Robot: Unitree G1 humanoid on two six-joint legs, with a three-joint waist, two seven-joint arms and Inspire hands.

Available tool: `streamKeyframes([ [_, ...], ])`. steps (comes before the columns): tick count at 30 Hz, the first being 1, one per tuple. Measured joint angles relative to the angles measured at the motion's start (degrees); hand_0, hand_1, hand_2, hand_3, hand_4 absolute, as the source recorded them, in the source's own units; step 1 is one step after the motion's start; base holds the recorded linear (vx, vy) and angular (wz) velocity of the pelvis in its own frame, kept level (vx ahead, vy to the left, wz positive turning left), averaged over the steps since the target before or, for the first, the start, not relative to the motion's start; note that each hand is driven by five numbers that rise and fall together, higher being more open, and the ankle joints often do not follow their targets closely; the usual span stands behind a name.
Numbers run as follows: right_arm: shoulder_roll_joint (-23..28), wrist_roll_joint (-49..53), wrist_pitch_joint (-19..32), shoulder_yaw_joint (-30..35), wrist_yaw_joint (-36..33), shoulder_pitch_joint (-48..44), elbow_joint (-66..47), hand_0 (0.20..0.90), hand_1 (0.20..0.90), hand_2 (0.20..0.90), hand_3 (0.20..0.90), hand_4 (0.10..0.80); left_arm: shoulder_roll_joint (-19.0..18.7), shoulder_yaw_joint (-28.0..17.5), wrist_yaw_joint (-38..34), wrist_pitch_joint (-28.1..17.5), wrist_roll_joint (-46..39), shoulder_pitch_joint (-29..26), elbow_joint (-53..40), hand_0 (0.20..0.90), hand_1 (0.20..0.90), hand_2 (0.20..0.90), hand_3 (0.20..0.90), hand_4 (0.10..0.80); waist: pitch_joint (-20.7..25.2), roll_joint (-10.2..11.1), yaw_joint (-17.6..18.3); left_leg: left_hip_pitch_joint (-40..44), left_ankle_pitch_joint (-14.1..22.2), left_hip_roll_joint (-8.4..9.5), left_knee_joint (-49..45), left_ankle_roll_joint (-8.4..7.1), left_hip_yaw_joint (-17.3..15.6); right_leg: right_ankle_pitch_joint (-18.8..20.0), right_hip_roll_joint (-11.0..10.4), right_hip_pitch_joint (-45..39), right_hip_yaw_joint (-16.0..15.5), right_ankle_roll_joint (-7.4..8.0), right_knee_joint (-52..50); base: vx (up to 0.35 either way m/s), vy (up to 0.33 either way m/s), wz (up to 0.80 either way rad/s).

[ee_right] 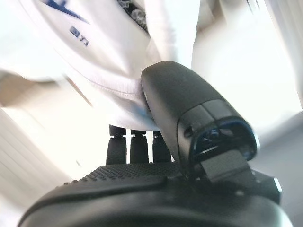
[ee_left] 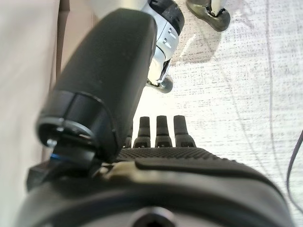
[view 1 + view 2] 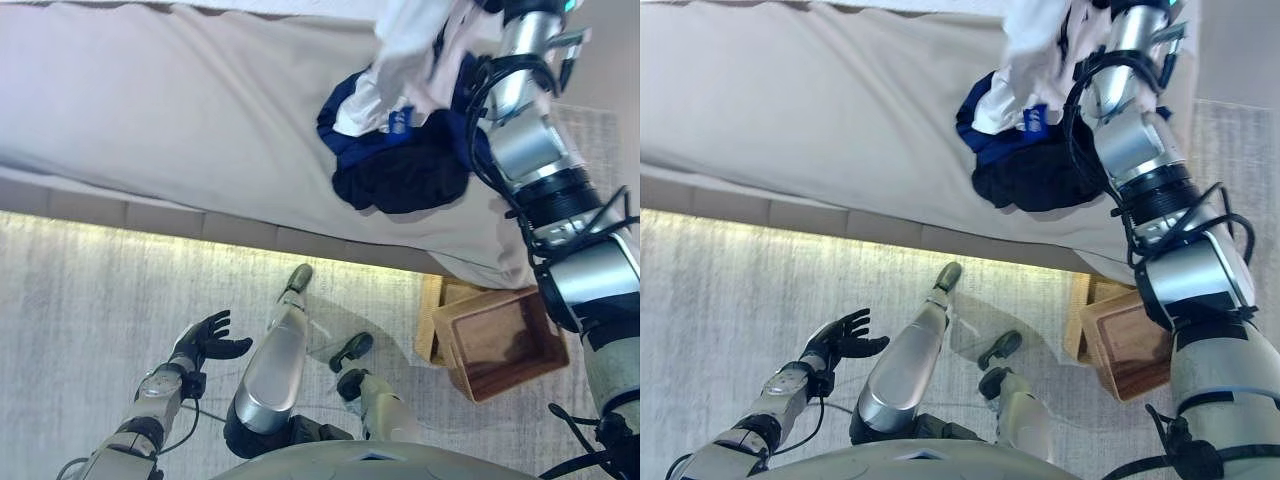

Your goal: Pick up the clothes from the bed and place them into the basket

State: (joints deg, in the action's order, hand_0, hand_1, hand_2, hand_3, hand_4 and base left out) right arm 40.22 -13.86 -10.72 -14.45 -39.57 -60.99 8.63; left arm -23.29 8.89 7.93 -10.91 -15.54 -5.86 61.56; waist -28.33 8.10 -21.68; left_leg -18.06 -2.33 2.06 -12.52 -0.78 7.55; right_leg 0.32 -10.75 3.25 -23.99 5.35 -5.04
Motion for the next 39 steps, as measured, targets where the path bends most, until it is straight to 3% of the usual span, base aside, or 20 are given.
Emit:
streamKeyframes([
  [4, 2.6, -3.2, -0.3, 5.4, -2.4, 5.3, -11.2, 0.3, 0.3, 0.3, 0.2, 0.1, -0.3, -1.4, -1.2, 2.3, 3.6, 2.2, 0.0, 0.9, 0.9, 0.9, 0.9, 0.8, 2.0, 2.1, 4.6, 2.4, 1.1, -0.4, -0.2, 0.18, -3.4, 0.1, -0.2, -1.2, 3.1, 0.1, 1.2, 0.036, -0.116, -0.44],
  [9, 6.8, -3.0, -0.9, 10.2, -2.8, 12.9, -16.0, 0.3, 0.3, 0.3, 0.2, 0.1, 0.1, -2.2, -1.8, 5.5, 6.7, 3.2, -0.1, 0.9, 0.9, 0.9, 0.9, 0.8, 6.8, 2.3, 10.5, 5.2, 1.9, -1.78, 1.4, -0.14, -7.3, 1.9, 0.7, -2.7, 6.4, 0.12, 4.9, -0.005, -0.109, -0.43],
  [12, 7.2, -2.5, -1.3, 10.9, -2.7, 18.7, -16.1, 0.3, 0.3, 0.3, 0.2, 0.1, 0.9, -1.9, -2.1, 7.0, 7.5, 4.4, -0.1, 0.9, 0.9, 0.9, 0.9, 0.8, 11.9, 1.2, 13.1, 7.7, 1.8, -2.38, 3.6, -0.2, -9.2, 2.0, 1.1, -3.6, 8.1, -0.04, 6.3, -0.039, -0.086, -0.33],
  [16, 8.1, -0.6, -2.0, 12.0, -2.7, 24.2, -15.2, 0.3, 0.3, 0.3, 0.2, 0.1, 3.6, -1.7, -2.2, 8.7, 9.0, 5.8, 0.0, 0.9, 0.9, 0.9, 0.9, 0.8, 16.5, -2.1, 16.2, 11.8, 0.6, -3.0, 7.6, -0.71, -11.4, 2.3, 1.8, -5.4, 10.0, -0.31, 8.0, -0.071, -0.086, -0.32],
  [20, 8.2, 0.8, -2.1, 14.2, -0.2, 29.2, -10.4, 0.3, 0.3, 0.3, 0.2, 0.1, 5.3, -0.6, -2.0, 9.9, 10.0, 6.6, 0.0, 0.9, 0.9, 0.9, 0.9, 0.8, 18.6, -4.7, 18.6, 16.7, -2.0, -3.81, 13.5, -1.48, -13.0, 2.8, 3.1, -7.4, 11.9, 0.27, 10.2, -0.037, -0.142, -0.26],
  [27, 8.0, 2.0, -3.0, 13.3, 13.4, 37.7, 2.0, 0.3, 0.3, 0.3, 0.2, 0.1, 6.5, 1.9, -0.9, 10.5, 10.7, 6.2, 0.0, 0.9, 0.9, 0.9, 0.9, 0.8, 19.2, -5.6, 21.1, 20.7, -3.4, -6.41, 17.5, -2.47, -16.0, 2.7, 5.9, -7.4, 15.2, 0.28, 10.3, -0.012, -0.17, -0.29],
  [31, 7.9, 1.9, -4.5, 9.0, 15.5, 36.6, 14.1, 0.3, 0.3, 0.3, 0.2, 0.1, 6.1, 6.5, -0.9, 10.4, 9.8, 4.0, 0.0, 0.9, 0.9, 0.9, 0.9, 0.8, 19.2, -6.5, 22.0, 17.9, -3.9, -7.33, 16.9, -2.75, -16.5, 3.0, 6.6, -4.4, 15.7, -0.07, 10.3, -0.286, -0.179, -0.11],
  [36, 7.9, 3.5, -7.5, 4.5, 15.3, 29.3, 26.7, 0.3, 0.3, 0.3, 0.2, 0.1, 6.5, 9.6, -1.4, 9.4, 5.6, -1.0, -0.5, 0.9, 0.9, 0.9, 0.9, 0.8, 15.0, -10.9, 22.0, 11.6, -6.2, -8.18, 16.8, -2.59, -16.8, 4.5, 7.5, 2.2, 16.3, -1.0, 10.3, -0.234, -0.152, -0.09],
  [37, 7.9, 3.7, -8.2, 4.5, 15.2, 28.3, 27.6, 0.568, 0.568, 0.568, 0.513, 0.413, 6.5, 9.8, -1.6, 9.4, 5.1, -1.8, -1.1, 0.9, 0.9, 0.9, 0.9, 0.8, 13.4, -11.9, 22.0, 11.0, -6.6, -8.3, 16.9, -2.69, -16.8, 4.8, 7.6, 3.0, 16.3, -1.19, 10.3, -0.097, -0.096, -0.05],
  [38, 7.9, 3.8, -8.3, 4.4, 15.1, 27.2, 28.9, 0.9, 0.9, 0.9, 0.9, 0.8, 6.5, 10.3, -1.7, 9.2, 4.2, -2.4, -1.8, 0.9, 0.9, 0.9, 0.9, 0.8, 11.9, -12.9, 22.0, 10.1, -6.9, -8.5, 16.9, -2.88, -16.8, 5.1, 7.7, 3.7, 16.4, -1.22, 10.3, -0.076, -0.079, -0.06],
  [39, 7.9, 3.8, -8.7, 3.5, 15.1, 26.0, 30.5, 0.9, 0.9, 0.9, 0.9, 0.8, 6.5, 10.6, -1.9, 8.8, 4.1, -2.8, -2.1, 0.9, 0.9, 0.9, 0.9, 0.8, 10.7, -13.8, 21.9, 9.5, -7.3, -8.71, 16.9, -3.16, -16.8, 5.4, 7.9, 4.5, 16.5, -1.28, 10.3, -0.103, -0.085, -0.1],
])
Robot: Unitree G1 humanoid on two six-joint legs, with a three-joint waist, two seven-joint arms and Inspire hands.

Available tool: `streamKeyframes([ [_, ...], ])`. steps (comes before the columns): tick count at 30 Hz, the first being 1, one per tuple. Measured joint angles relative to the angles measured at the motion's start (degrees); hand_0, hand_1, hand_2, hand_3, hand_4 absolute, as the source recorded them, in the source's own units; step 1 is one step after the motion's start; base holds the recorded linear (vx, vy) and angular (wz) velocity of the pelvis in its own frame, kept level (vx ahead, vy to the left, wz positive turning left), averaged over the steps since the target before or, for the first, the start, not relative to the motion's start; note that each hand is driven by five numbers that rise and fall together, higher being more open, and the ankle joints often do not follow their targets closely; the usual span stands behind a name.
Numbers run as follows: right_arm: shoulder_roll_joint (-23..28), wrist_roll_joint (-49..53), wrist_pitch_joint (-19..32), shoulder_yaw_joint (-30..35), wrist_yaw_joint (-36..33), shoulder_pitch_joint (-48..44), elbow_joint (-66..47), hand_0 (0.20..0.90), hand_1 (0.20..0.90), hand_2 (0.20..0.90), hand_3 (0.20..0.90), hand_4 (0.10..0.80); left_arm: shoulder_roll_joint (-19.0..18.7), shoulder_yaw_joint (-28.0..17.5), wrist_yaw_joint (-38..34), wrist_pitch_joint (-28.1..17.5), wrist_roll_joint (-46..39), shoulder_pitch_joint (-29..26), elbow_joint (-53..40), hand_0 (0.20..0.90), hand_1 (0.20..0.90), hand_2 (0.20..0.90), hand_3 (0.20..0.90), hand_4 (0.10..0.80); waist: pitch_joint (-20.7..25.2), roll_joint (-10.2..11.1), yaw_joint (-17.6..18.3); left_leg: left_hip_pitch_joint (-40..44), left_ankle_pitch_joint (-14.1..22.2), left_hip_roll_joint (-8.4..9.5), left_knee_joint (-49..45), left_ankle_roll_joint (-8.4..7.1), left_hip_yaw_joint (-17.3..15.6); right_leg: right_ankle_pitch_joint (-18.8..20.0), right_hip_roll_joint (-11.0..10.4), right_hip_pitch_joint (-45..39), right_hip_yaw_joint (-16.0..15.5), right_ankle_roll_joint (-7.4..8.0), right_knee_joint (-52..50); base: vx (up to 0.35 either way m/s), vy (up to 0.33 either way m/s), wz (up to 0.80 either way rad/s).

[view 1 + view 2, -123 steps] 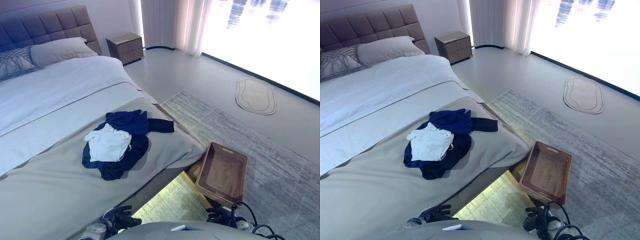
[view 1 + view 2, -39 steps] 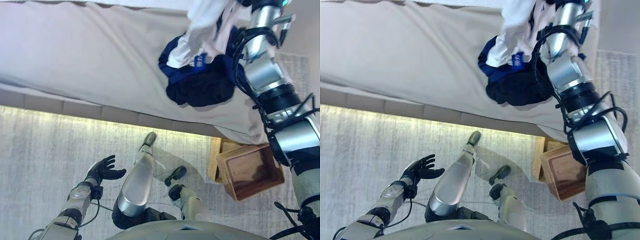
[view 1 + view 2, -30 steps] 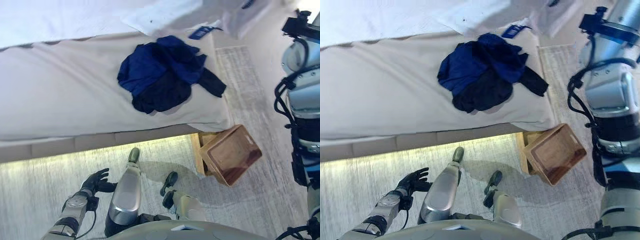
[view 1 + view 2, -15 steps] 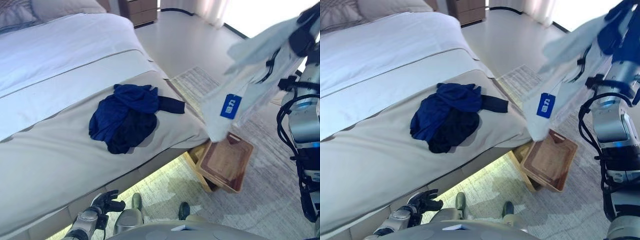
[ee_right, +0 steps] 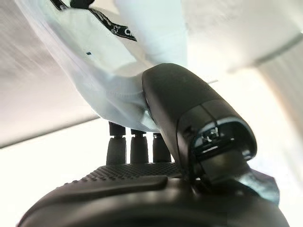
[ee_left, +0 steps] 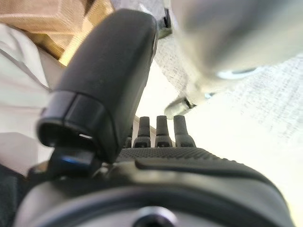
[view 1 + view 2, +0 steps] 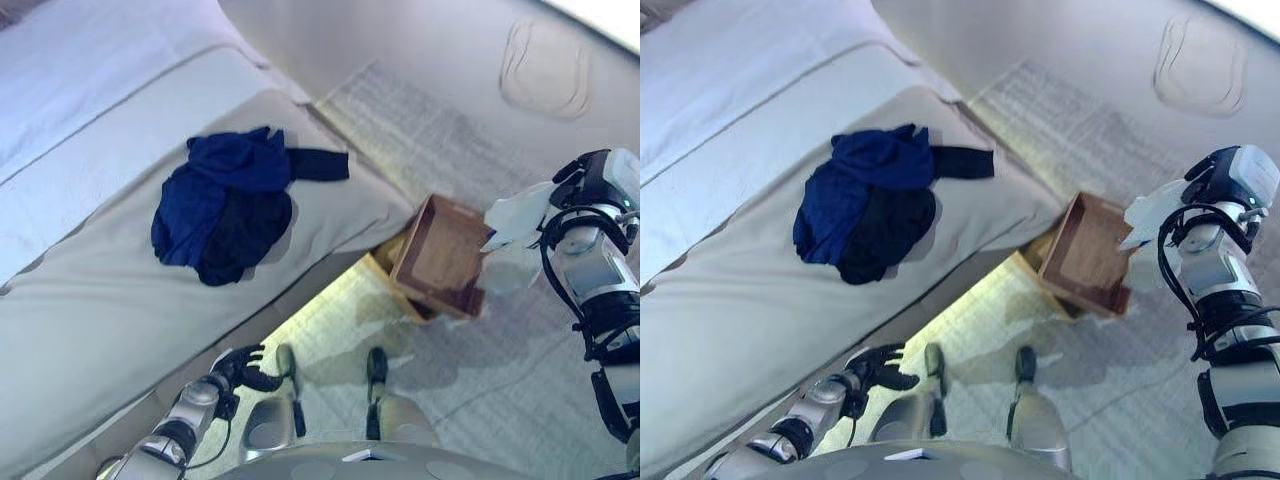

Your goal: Pick up the clothes from the bed and place them into the basket

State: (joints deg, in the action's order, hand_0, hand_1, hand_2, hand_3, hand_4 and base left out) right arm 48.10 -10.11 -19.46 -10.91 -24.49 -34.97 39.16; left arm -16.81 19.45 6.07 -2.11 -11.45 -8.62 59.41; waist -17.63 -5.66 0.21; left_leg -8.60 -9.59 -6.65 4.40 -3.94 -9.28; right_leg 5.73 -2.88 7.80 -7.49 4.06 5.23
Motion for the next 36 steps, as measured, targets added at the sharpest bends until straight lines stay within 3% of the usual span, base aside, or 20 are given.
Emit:
streamKeyframes([
  [7, 0.0, 2.8, -2.7, -3.0, 0.0, -3.8, 6.3, 0.9, 0.9, 0.9, 0.9, 0.8, -0.1, 0.6, -0.1, -0.9, -2.3, -1.3, -3.2, 0.9, 0.9, 0.9, 0.9, 0.8, -7.5, -3.4, 0.2, -3.3, -1.8, -0.5, 0.1, -0.55, -0.1, 1.2, 0.4, 3.4, 0.3, -1.41, 0.0, -0.04, -0.021, -0.04],
  [14, 0.0, 4.4, -0.5, -2.9, -4.3, -5.7, 6.1, 0.9, 0.9, 0.9, 0.9, 0.8, -0.2, 0.8, 0.4, -2.8, -2.5, -2.0, -4.9, 0.9, 0.9, 0.9, 0.9, 0.8, -8.7, -3.7, 0.3, -3.9, -2.0, -0.23, 0.3, -0.82, 0.0, 1.2, 0.1, 4.0, 0.2, -1.42, 0.0, -0.004, 0.021, 0.01],
  [19, 0.0, 3.0, 8.2, -2.3, -6.2, -6.3, -1.5, 0.9, 0.9, 0.9, 0.9, 0.8, -0.2, 0.8, 0.7, -3.1, -2.4, -2.1, -5.2, 0.9, 0.9, 0.9, 0.9, 0.8, -8.7, -3.7, 0.5, -3.8, -2.0, -0.29, 0.4, -0.82, 0.0, 1.2, 0.1, 4.0, 0.3, -1.42, 0.0, 0.025, 0.053, -0.01],
  [23, 0.0, -3.3, 17.8, -2.3, -6.2, -5.6, -13.1, 0.9, 0.9, 0.9, 0.9, 0.8, 0.0, 0.7, 0.8, -3.2, -2.4, -2.1, -5.3, 0.9, 0.9, 0.9, 0.9, 0.8, -8.8, -3.6, 0.7, -3.3, -2.0, -0.31, 0.6, -0.81, 0.0, 1.2, 0.2, 3.5, 0.1, -1.42, 0.0, 0.034, 0.053, 0.02],
  [27, 0.1, -10.8, 23.0, -2.3, -5.9, -4.4, -19.2, 0.9, 0.9, 0.9, 0.9, 0.8, 0.0, 0.5, 1.1, -3.4, -2.3, -2.1, -5.2, 0.9, 0.9, 0.9, 0.9, 0.8, -8.8, -3.6, 0.7, -2.7, -2.0, -0.3, 0.6, -0.82, 0.6, 1.2, 0.3, 2.5, -0.7, -1.4, 0.0, 0.019, 0.034, 0.11],
  [32, 0.5, -6.1, 22.2, -2.2, -3.2, -4.0, -20.1, 0.9, 0.9, 0.9, 0.9, 0.8, 0.0, 0.4, 1.2, -4.2, -2.1, -1.6, -4.9, 0.9, 0.9, 0.9, 0.9, 0.8, -8.8, -3.5, -0.2, -2.6, -2.0, -0.16, 0.6, -0.85, 1.4, 1.2, 0.0, 1.8, -1.8, -1.34, 0.0, 0.035, 0.09, 0.12],
  [36, 0.0, -0.6, 19.2, -0.7, 8.3, -1.8, -20.3, 0.9, 0.9, 0.9, 0.9, 0.8, 0.7, -1.6, 1.3, -4.2, -2.1, -0.3, -4.1, 0.9, 0.9, 0.9, 0.9, 0.8, -9.0, -3.1, -0.4, -1.4, -1.9, 0.29, 0.6, -0.86, 2.3, 1.1, -0.4, -0.2, -3.0, -1.25, 0.0, 0.048, 0.135, 0.16],
])
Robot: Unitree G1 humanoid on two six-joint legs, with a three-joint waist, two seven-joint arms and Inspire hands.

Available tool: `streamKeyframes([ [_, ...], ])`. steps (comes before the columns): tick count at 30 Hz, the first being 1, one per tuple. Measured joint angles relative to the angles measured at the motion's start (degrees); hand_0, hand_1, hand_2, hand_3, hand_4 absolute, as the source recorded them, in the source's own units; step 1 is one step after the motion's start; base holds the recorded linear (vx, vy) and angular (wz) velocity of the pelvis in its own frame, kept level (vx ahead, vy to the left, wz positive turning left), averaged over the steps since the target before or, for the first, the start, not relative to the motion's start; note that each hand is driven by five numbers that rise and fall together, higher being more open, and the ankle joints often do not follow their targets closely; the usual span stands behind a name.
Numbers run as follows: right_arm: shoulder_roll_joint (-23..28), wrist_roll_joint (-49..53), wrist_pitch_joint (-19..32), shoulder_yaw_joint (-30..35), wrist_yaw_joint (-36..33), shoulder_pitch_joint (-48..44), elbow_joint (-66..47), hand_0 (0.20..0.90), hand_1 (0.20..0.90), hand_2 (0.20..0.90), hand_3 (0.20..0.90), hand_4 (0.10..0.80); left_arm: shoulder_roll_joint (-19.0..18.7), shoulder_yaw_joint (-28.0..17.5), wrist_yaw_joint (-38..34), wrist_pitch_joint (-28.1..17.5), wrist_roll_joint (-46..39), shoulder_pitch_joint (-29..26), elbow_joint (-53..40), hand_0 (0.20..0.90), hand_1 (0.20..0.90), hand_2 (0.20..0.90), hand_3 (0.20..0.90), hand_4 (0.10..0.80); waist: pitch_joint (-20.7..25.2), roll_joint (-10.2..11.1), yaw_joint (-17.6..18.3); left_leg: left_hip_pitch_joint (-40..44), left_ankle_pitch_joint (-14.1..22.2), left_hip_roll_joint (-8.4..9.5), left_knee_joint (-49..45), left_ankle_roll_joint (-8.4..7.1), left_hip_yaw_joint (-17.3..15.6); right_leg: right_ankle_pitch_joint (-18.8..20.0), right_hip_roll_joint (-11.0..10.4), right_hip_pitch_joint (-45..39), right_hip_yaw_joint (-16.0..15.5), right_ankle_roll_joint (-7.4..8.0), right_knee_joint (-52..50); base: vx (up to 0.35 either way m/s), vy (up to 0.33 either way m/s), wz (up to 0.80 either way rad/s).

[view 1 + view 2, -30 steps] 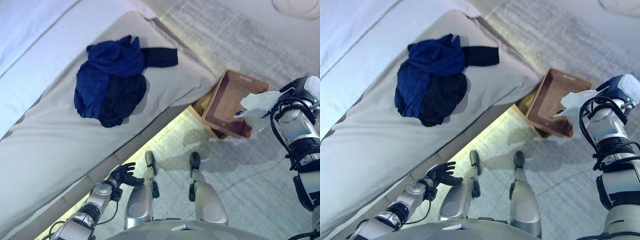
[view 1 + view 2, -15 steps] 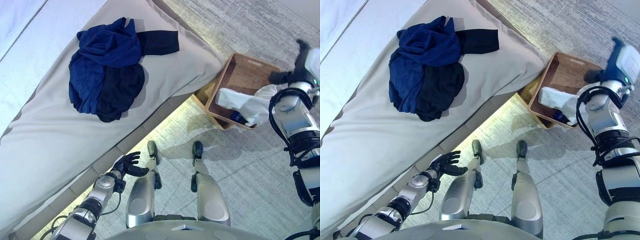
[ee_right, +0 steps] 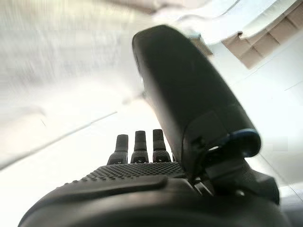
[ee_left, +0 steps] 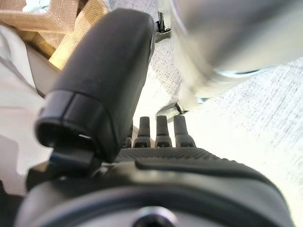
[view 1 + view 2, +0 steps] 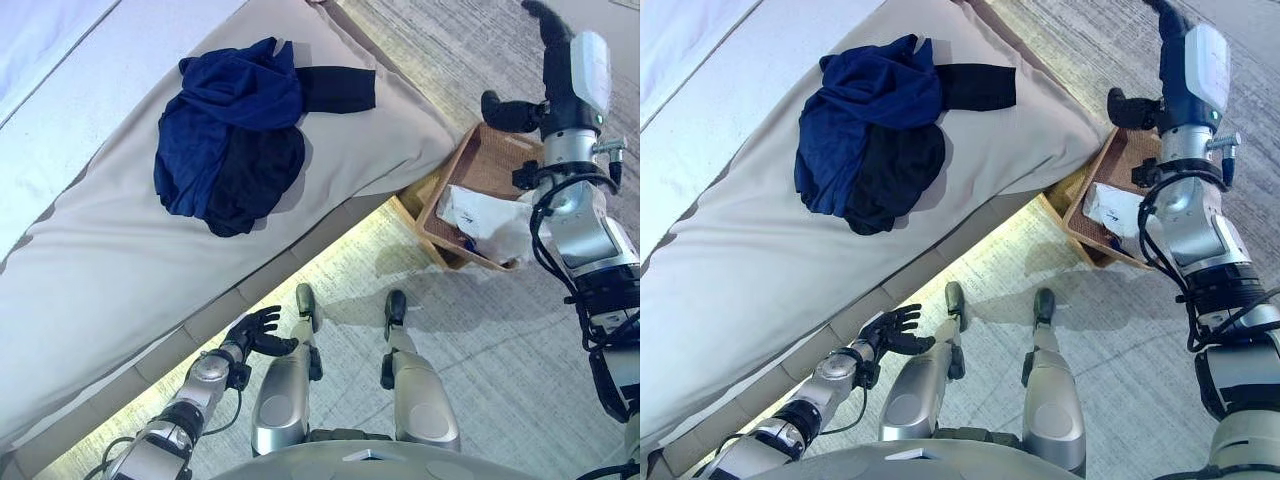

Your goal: Pick up the clothes from the bed and place them into the basket

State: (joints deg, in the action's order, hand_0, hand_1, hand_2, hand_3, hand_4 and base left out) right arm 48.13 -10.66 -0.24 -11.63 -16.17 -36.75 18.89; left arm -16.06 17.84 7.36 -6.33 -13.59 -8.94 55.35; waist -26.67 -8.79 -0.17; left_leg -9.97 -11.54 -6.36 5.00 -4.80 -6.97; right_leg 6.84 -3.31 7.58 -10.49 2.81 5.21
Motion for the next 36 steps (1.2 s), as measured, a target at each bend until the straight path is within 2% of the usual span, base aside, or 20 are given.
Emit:
streamKeyframes([
  [2, 0.1, -1.2, -1.9, -1.5, 6.8, 0.3, 0.0, 0.9, 0.9, 0.9, 0.9, 0.8, 0.0, -0.8, 0.5, 0.3, 0.0, 0.2, -0.1, 0.9, 0.9, 0.9, 0.9, 0.8, 0.1, 0.3, 0.2, 0.6, 0.0, 0.2, 0.0, -0.01, 1.0, -0.4, 0.0, -1.2, -1.2, 0.57, 0.0, 0.063, 0.172, 0.24],
  [4, 0.4, -3.0, -2.7, -3.3, 10.7, 0.0, 0.3, 0.9, 0.9, 0.9, 0.9, 0.8, -0.1, -1.4, 0.7, 0.5, -0.1, 0.2, -0.3, 0.9, 0.9, 0.9, 0.9, 0.8, 0.3, 0.8, -1.2, 0.6, 0.1, 0.35, 0.0, -0.09, 1.4, -0.6, -0.4, -1.6, -2.0, 0.72, 0.0, 0.049, 0.208, 0.2],
  [7, 0.9, -5.5, -3.5, -9.7, 13.7, -1.7, 4.5, 0.9, 0.9, 0.9, 0.9, 0.8, 0.0, -1.6, 0.7, 0.8, -0.6, -0.1, -0.2, 0.9, 0.9, 0.9, 0.9, 0.8, 0.6, 1.8, -2.8, 0.3, 0.1, 0.84, -0.7, -0.02, 4.1, -0.6, -0.7, -3.2, -5.0, 0.74, 0.0, 0.053, 0.212, 0.52],
  [8, 0.3, -6.5, -4.1, -12.7, 14.2, -3.2, 8.5, 0.9, 0.9, 0.9, 0.9, 0.8, 0.3, -1.4, 0.8, 0.9, -1.1, -0.1, -0.1, 0.9, 0.9, 0.9, 0.9, 0.8, 0.7, 2.1, -4.9, 0.2, 0.1, 1.34, -0.9, -0.02, 5.8, -0.9, -1.1, -4.2, -6.6, 1.1, 0.0, 0.081, 0.203, 0.56],
  [10, -0.7, -6.5, -5.0, -14.1, 14.0, -4.5, 11.4, 0.9, 0.9, 0.9, 0.9, 0.8, 0.4, -1.4, 0.7, 1.1, -1.3, 0.0, 0.1, 0.9, 0.9, 0.9, 0.9, 0.8, 0.7, 2.3, -6.9, 0.0, 0.1, 1.95, -1.0, -0.04, 7.3, -1.5, -1.5, -4.9, -8.0, 1.62, 0.0, 0.082, 0.196, 0.57],
  [14, -5.9, -6.4, -7.6, -16.7, 11.1, -10.9, 21.0, 0.9, 0.9, 0.9, 0.9, 0.8, 0.1, -1.4, 0.7, 1.2, -3.9, -0.7, 0.7, 0.9, 0.9, 0.9, 0.9, 0.8, 0.9, 2.7, -11.5, -1.4, 0.1, 4.51, -1.7, 0.25, 11.3, -2.1, -3.0, -5.9, -11.5, 2.35, -0.5, 0.139, 0.148, 0.58],
  [20, -12.9, -4.7, -13.5, -18.2, 8.7, -20.7, 35.0, 0.9, 0.9, 0.9, 0.9, 0.8, -4.0, -1.3, 0.7, 2.0, -4.5, -1.7, 2.7, 0.9, 0.9, 0.9, 0.9, 0.8, 0.7, 4.8, -18.1, -1.9, -0.1, 6.99, -1.8, 0.48, 14.9, -3.4, -5.5, -7.0, -15.5, 4.03, -2.4, 0.112, 0.116, 0.4],
  [21, -13.6, -4.1, -14.4, -18.1, 8.5, -21.6, 37.3, 0.9, 0.9, 0.9, 0.9, 0.8, -5.0, -1.2, 0.7, 2.3, -4.5, -1.6, 2.8, 0.9, 0.9, 0.9, 0.9, 0.8, 0.6, 5.5, -19.2, -2.1, -0.1, 7.43, -1.8, 0.47, 15.3, -3.8, -5.9, -7.0, -15.9, 4.54, -2.6, 0.062, 0.097, 0.34],
  [24, -14.3, -2.6, -18.2, -17.9, 7.5, -24.9, 44.3, 0.9, 0.9, 0.9, 0.9, 0.8, -6.7, -1.3, 0.6, 2.4, -5.0, -1.7, 3.8, 0.9, 0.9, 0.9, 0.9, 0.8, 0.4, 6.5, -21.7, -3.9, 0.1, 8.39, -2.7, 0.38, 17.2, -4.0, -6.6, -6.4, -18.2, 4.78, -3.4, 0.051, 0.091, 0.36],
  [26, -14.3, -2.2, -20.1, -15.8, 6.1, -26.3, 47.5, 0.9, 0.9, 0.9, 0.9, 0.8, -6.7, -1.3, 0.7, 2.3, -5.1, -1.7, 3.7, 0.9, 0.9, 0.9, 0.9, 0.8, 0.2, 6.8, -23.1, -5.5, 0.1, 8.64, -2.9, 0.4, 17.6, -4.1, -7.0, -4.9, -18.5, 4.94, -4.3, 0.047, 0.088, 0.19],
  [32, -14.6, -0.9, -23.6, -12.7, 2.0, -26.7, 50.5, 0.9, 0.9, 0.9, 0.9, 0.8, -6.2, -1.3, 1.0, 0.4, -7.0, -0.5, 3.4, 0.9, 0.9, 0.9, 0.9, 0.8, -0.5, 8.1, -24.1, -9.1, 0.3, 9.63, -4.0, 0.3, 18.8, -4.2, -7.5, -2.7, -20.0, 4.77, -4.5, 0.062, 0.063, 0.14],
  [36, -14.6, 1.4, -24.7, -11.7, -0.2, -26.8, 51.1, 0.9, 0.9, 0.9, 0.9, 0.8, -5.4, -1.3, 1.3, -0.5, -7.3, -0.3, 2.6, 0.9, 0.9, 0.9, 0.9, 0.8, -0.9, 8.3, -24.6, -11.6, 0.7, 10.14, -5.4, 0.82, 19.1, -4.3, -8.2, -0.5, -20.3, 4.74, -5.9, 0.077, 0.049, 0.06],
])
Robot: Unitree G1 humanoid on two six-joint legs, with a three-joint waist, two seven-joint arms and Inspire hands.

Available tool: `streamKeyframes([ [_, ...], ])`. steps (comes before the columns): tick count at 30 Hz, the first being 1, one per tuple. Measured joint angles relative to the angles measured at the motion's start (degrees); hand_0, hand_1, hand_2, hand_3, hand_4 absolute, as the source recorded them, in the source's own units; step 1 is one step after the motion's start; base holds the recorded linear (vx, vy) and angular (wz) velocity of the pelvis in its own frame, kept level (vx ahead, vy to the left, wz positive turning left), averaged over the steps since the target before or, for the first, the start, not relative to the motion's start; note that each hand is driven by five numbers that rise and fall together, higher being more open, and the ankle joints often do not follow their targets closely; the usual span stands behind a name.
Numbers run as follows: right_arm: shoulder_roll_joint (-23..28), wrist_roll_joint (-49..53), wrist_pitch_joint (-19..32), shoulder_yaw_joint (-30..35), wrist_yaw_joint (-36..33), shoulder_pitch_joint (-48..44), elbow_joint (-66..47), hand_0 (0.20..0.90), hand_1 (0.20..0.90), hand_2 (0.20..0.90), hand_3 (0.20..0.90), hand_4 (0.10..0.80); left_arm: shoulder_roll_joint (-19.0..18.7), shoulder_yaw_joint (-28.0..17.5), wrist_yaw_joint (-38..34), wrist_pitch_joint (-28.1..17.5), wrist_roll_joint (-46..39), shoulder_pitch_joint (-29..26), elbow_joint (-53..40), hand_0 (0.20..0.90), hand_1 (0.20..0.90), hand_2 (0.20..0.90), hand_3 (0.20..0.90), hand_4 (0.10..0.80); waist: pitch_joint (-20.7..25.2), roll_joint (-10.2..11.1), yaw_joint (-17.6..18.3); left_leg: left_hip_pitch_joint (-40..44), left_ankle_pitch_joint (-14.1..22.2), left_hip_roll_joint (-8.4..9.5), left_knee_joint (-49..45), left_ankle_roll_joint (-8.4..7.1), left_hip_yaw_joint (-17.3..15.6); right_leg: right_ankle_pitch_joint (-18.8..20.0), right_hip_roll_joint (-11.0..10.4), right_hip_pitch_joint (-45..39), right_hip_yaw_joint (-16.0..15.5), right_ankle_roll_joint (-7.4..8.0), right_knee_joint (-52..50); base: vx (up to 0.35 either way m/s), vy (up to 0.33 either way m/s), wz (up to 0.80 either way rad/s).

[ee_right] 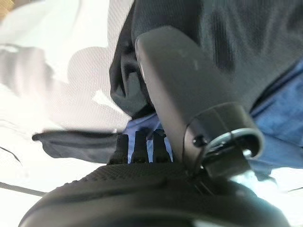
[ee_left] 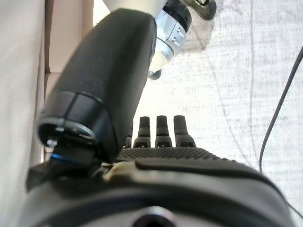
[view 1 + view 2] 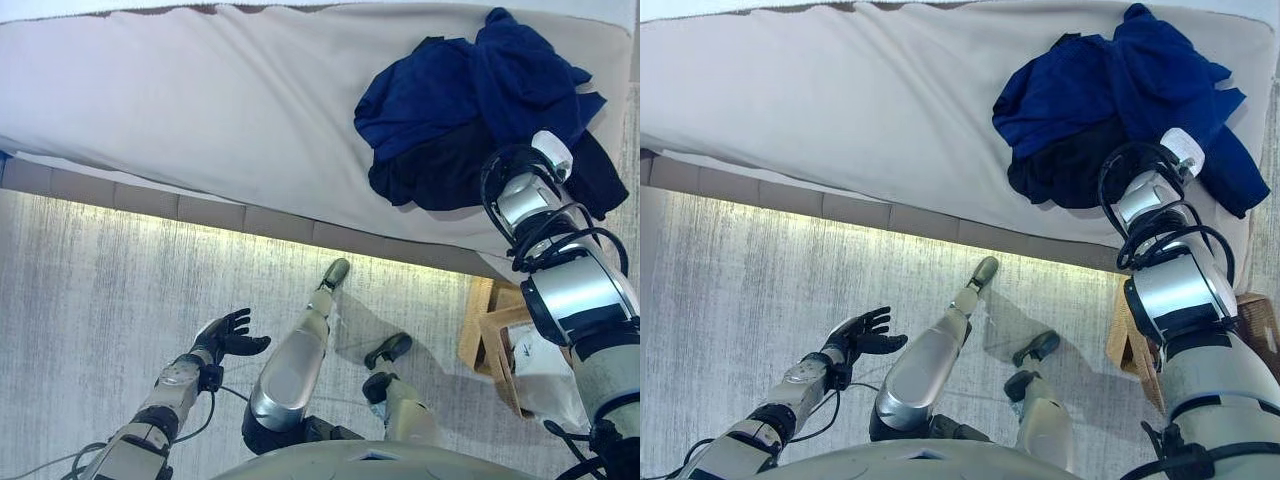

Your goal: Pick up the clothes from the bed and place them into the basket

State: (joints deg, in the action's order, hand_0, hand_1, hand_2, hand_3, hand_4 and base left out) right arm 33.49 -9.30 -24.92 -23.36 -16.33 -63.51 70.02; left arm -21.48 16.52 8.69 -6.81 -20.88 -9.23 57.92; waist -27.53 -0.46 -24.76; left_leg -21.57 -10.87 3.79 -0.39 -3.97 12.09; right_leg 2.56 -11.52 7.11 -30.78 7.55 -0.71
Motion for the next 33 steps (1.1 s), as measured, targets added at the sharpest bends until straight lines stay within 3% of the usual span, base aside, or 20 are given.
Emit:
streamKeyframes([
  [1, 0.0, 0.9, 0.1, 0.2, -1.0, 0.0, 0.1, 0.9, 0.9, 0.9, 0.9, 0.8, 0.2, 0.0, 0.1, -0.2, -0.2, 0.0, 0.0, 0.9, 0.9, 0.9, 0.9, 0.8, 0.0, 0.0, -0.2, -0.5, 0.2, 0.21, -0.5, 0.26, 0.0, 0.0, -0.3, 0.5, 0.0, 0.06, -0.7, 0.074, 0.025, 0.06],
  [3, 0.0, 3.1, 0.9, 0.9, -3.2, -0.2, -0.1, 0.425, 0.425, 0.425, 0.345, 0.245, 0.4, 0.0, 0.3, -0.9, -0.5, 0.0, -0.2, 0.9, 0.9, 0.9, 0.9, 0.8, -0.8, -0.1, -0.3, -0.9, 0.5, 0.61, -1.5, 0.68, 0.0, -0.2, -0.9, 0.9, 0.0, 0.19, -1.7, 0.068, -0.001, 0.02],
  [5, 0.0, 6.0, 1.9, 1.3, -5.1, -0.6, -0.1, 0.3, 0.3, 0.3, 0.2, 0.1, 0.4, -0.1, 0.3, -1.2, -0.6, 0.0, -0.3, 0.9, 0.9, 0.9, 0.9, 0.8, -1.3, 0.1, -0.3, -1.2, 0.5, 0.84, -1.5, 0.74, 0.0, -0.5, -1.3, 1.4, 0.0, 0.32, -2.5, 0.054, -0.026, 0.02],
  [11, 0.0, 10.5, 6.6, 2.8, -7.9, -0.8, -3.9, 0.3, 0.3, 0.3, 0.2, 0.1, 0.5, -0.2, 0.6, -1.6, -1.5, 0.4, -0.2, 0.9, 0.9, 0.9, 0.9, 0.8, -1.6, 0.1, -0.1, -2.3, 1.1, 1.29, -3.3, 1.49, -0.2, -0.5, -1.7, 1.8, 0.1, 0.35, -2.6, 0.036, -0.052, -0.01],
  [15, -0.1, 14.1, 10.6, 2.2, -6.7, -0.7, -16.3, 0.3, 0.3, 0.3, 0.2, 0.1, 0.5, -0.7, 0.5, -2.5, -1.5, 0.5, -0.2, 0.9, 0.9, 0.9, 0.9, 0.8, -2.3, 0.7, 0.9, -2.3, 2.2, 1.0, -5.1, 1.38, -1.0, -0.5, -1.4, 1.5, 0.6, 0.36, -2.6, 0.021, -0.076, -0.12],
  [19, -0.4, 14.6, 15.6, 2.5, -3.4, 1.4, -33.0, 0.3, 0.3, 0.3, 0.2, 0.1, 0.4, -1.9, -0.1, -3.0, -1.4, 0.4, 0.1, 0.9, 0.9, 0.9, 0.9, 0.8, -3.3, 2.5, 1.7, -0.7, 3.5, -0.03, -6.4, 1.31, -2.8, -0.3, -0.7, 0.2, 2.3, 0.55, -2.2, 0.036, -0.096, -0.22],
  [24, -0.8, 14.4, 18.4, 2.7, -1.2, 5.2, -46.1, 0.3, 0.3, 0.3, 0.2, 0.1, 0.4, -4.1, -0.7, -3.3, -0.9, 0.6, 1.5, 0.9, 0.9, 0.9, 0.9, 0.8, -3.4, 3.9, 2.3, 4.4, 5.1, -1.17, -6.4, 1.1, -4.0, -0.3, 0.5, -5.1, 3.6, 0.54, -0.4, 0.049, -0.103, -0.16],
  [33, -0.6, 13.5, 21.4, 7.2, -4.1, 11.1, -61.6, 0.3, 0.3, 0.3, 0.2, 0.1, 0.9, -9.0, -0.6, -3.3, 5.4, 5.2, 2.9, 0.9, 0.9, 0.9, 0.9, 0.8, -2.9, 5.2, 4.3, 9.6, 7.2, -1.72, -7.6, 1.47, -5.7, -0.7, 0.9, -10.3, 5.1, -0.3, 0.6, 0.054, -0.017, -0.1],
])
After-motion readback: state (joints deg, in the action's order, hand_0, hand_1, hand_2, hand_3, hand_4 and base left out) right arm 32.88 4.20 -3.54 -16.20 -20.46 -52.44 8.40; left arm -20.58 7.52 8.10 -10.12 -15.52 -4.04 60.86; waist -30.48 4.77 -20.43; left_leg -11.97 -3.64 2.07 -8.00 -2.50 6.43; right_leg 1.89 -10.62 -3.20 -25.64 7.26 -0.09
